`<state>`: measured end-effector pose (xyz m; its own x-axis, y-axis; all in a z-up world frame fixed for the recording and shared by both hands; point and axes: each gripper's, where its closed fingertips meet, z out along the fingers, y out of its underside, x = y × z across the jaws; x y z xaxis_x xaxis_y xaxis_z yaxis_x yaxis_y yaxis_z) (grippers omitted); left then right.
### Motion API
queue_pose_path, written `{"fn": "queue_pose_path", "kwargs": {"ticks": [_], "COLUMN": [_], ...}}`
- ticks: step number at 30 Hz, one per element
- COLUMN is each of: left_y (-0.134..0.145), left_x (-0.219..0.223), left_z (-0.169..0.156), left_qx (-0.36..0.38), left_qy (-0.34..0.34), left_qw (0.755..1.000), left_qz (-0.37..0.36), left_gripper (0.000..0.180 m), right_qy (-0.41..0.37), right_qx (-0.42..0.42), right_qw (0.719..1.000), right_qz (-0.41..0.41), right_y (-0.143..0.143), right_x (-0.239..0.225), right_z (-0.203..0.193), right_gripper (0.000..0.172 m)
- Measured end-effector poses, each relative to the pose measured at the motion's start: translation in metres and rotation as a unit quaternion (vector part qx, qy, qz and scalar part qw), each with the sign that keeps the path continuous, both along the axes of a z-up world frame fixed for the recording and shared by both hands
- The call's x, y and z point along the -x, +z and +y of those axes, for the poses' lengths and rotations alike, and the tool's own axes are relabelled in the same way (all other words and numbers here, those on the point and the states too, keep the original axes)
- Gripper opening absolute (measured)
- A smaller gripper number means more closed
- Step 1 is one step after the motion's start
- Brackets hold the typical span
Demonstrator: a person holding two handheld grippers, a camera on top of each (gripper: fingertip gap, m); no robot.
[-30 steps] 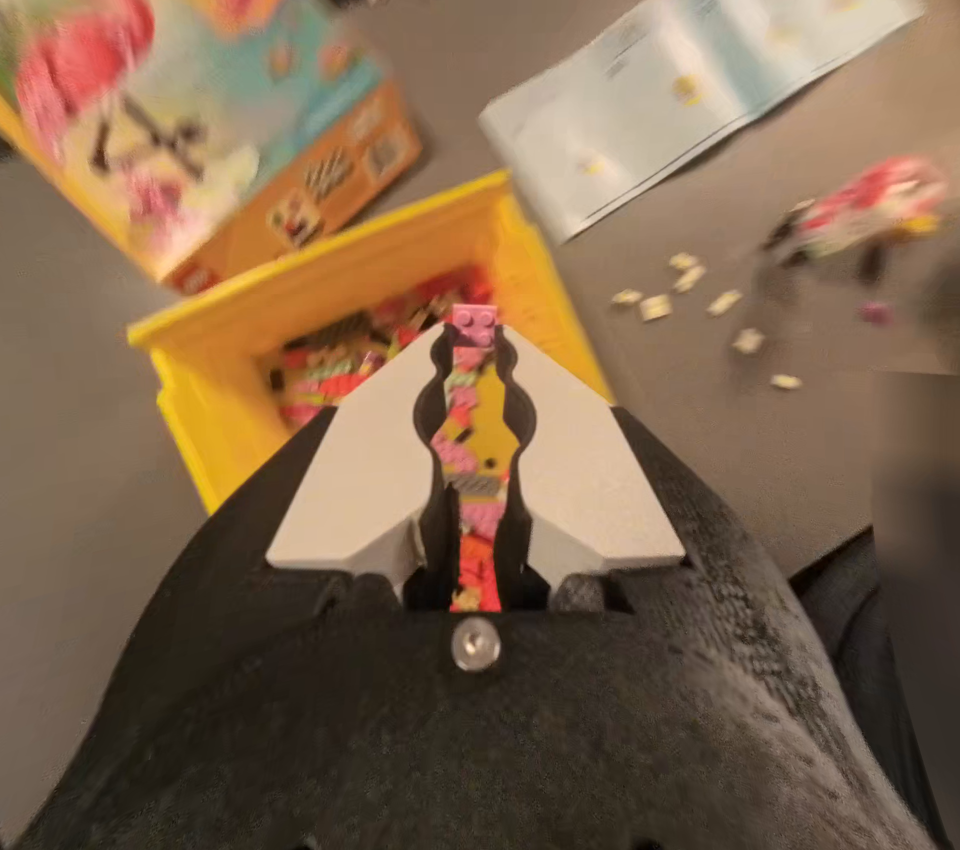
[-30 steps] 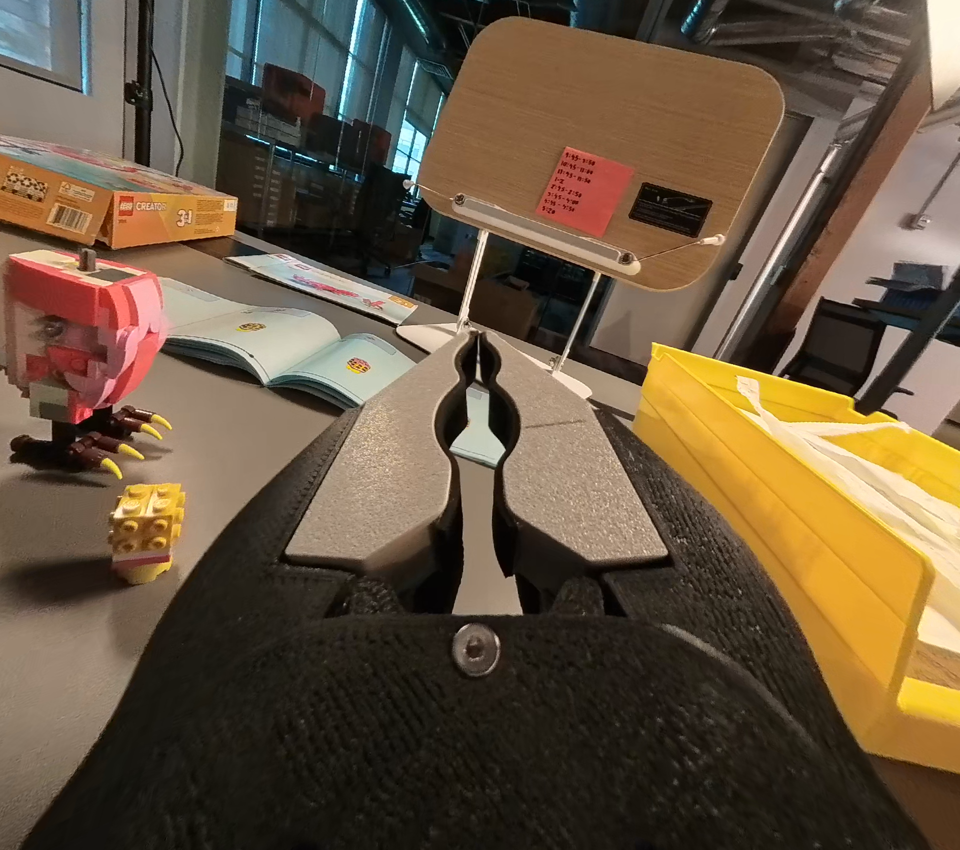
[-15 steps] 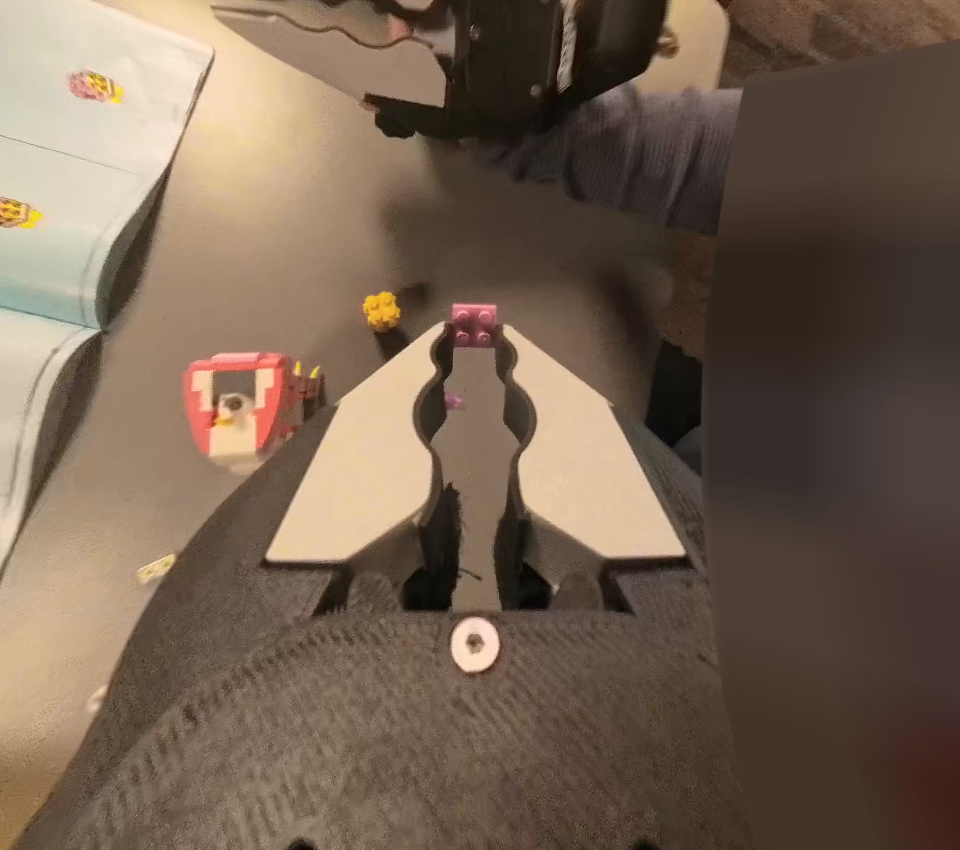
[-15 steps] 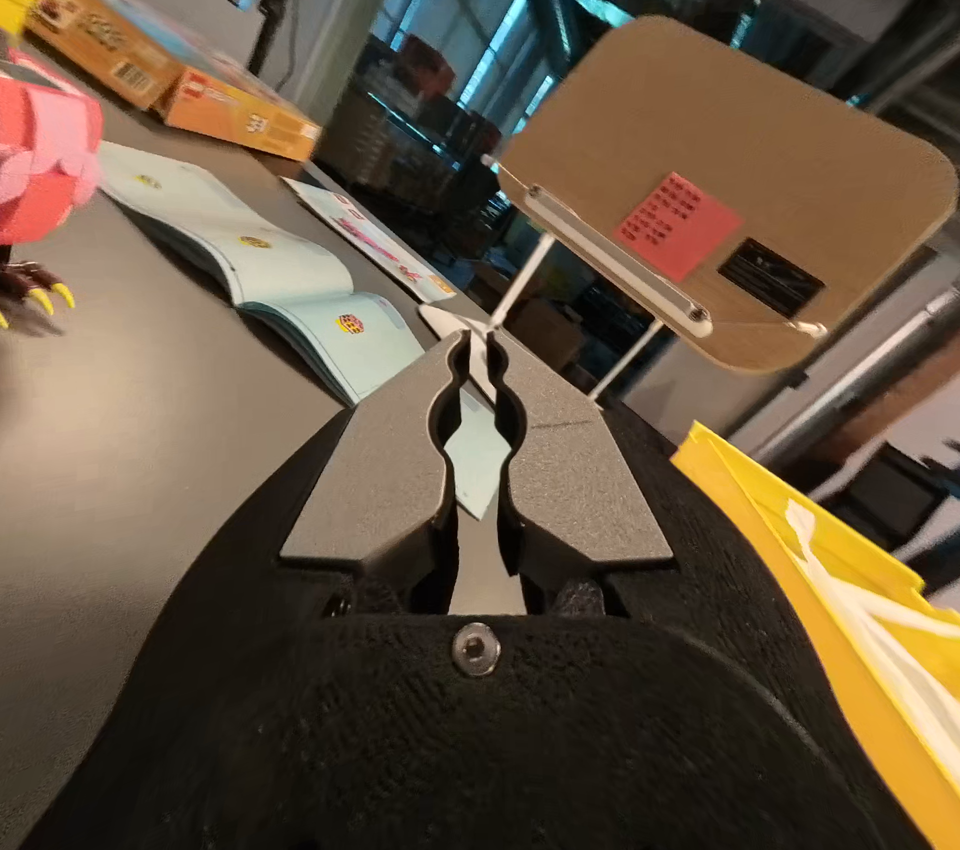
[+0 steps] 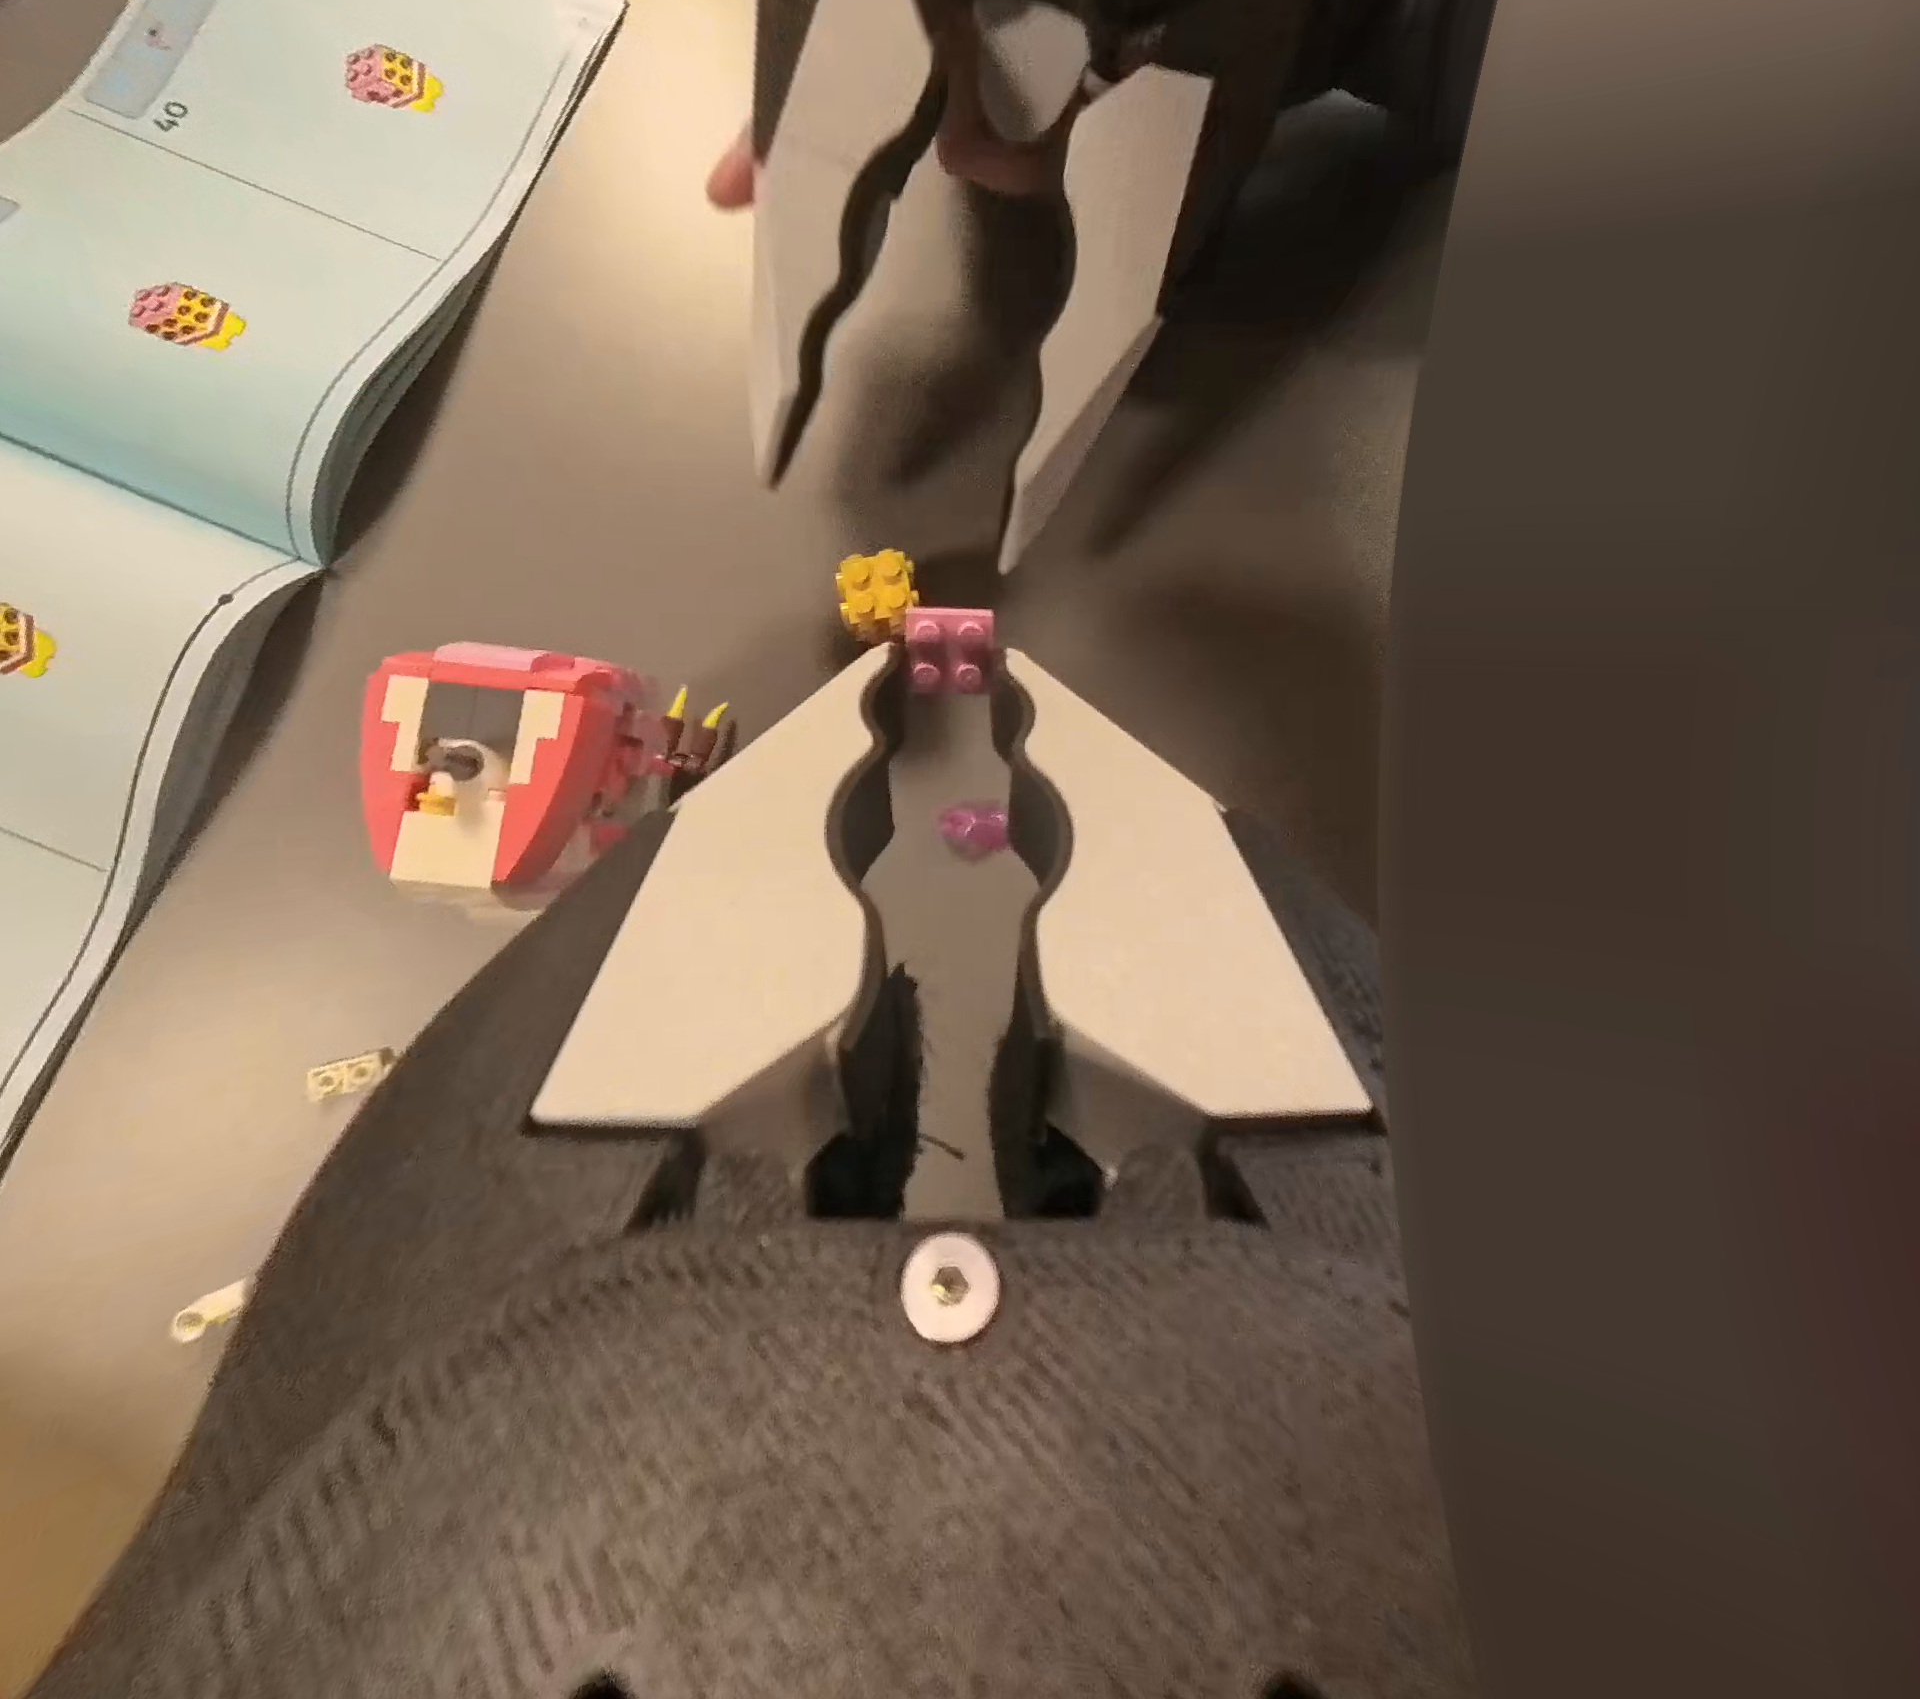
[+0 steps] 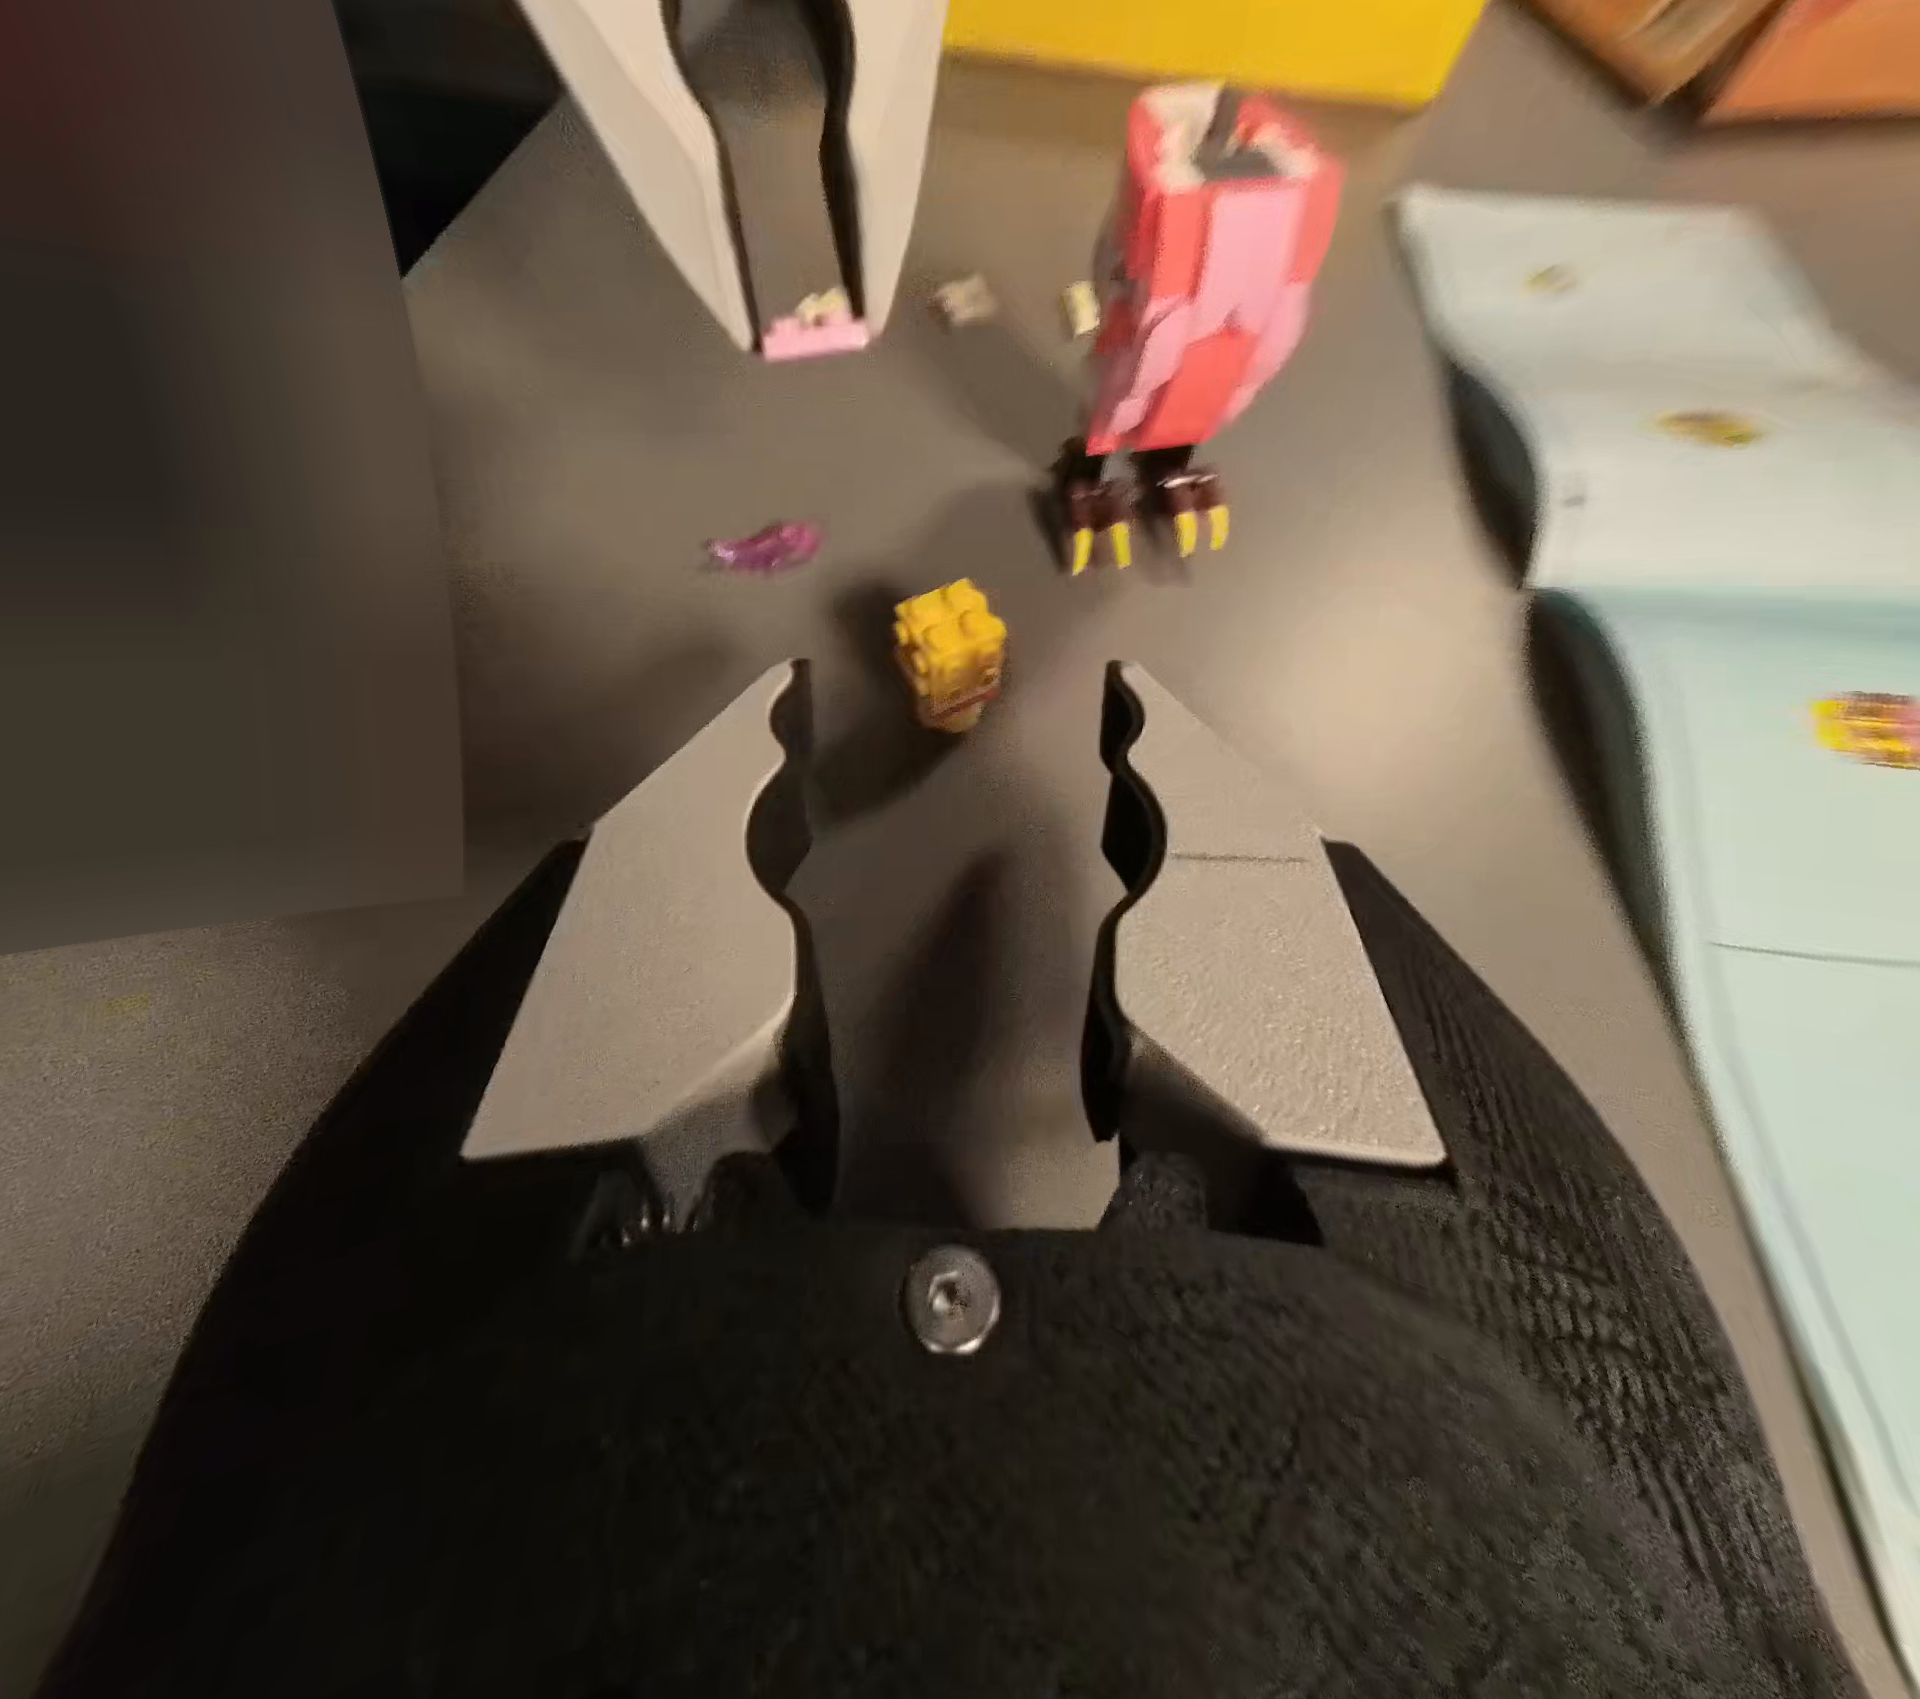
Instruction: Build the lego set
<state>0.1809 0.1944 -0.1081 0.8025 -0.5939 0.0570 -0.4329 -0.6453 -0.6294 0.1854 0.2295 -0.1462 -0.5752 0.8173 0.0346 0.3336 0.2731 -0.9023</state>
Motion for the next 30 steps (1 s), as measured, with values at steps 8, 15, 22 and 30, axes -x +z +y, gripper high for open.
{"fn": "queue_pose_path", "kwargs": {"ticks": [8,15,22,30], "left_y": [-0.006,-0.007,-0.013,-0.033], "left_x": [0.002,-0.005,-0.006,-0.013], "left_z": [-0.012,-0.006,0.005,0.005], "left_qx": [0.015,0.001,-0.010,0.070], "left_qy": [0.002,-0.027,-0.030,-0.049], "left_qw": [1.000,1.000,0.999,0.996], "left_qz": [-0.007,-0.012,-0.004,0.034], "left_gripper": [0.014,0.014,0.014,0.014], "right_qy": [0.076,0.052,0.006,0.012], "right_qx": [-0.007,-0.026,-0.032,-0.031], "right_qw": [0.992,0.992,0.993,0.993], "right_qz": [-0.103,-0.116,-0.111,-0.113], "right_y": [-0.026,-0.033,-0.033,-0.034], "right_x": [0.011,0.014,0.009,0.006], "right_z": [-0.017,-0.014,-0.024,-0.034], "right_gripper": [0.043,0.024,0.020,0.019]}}
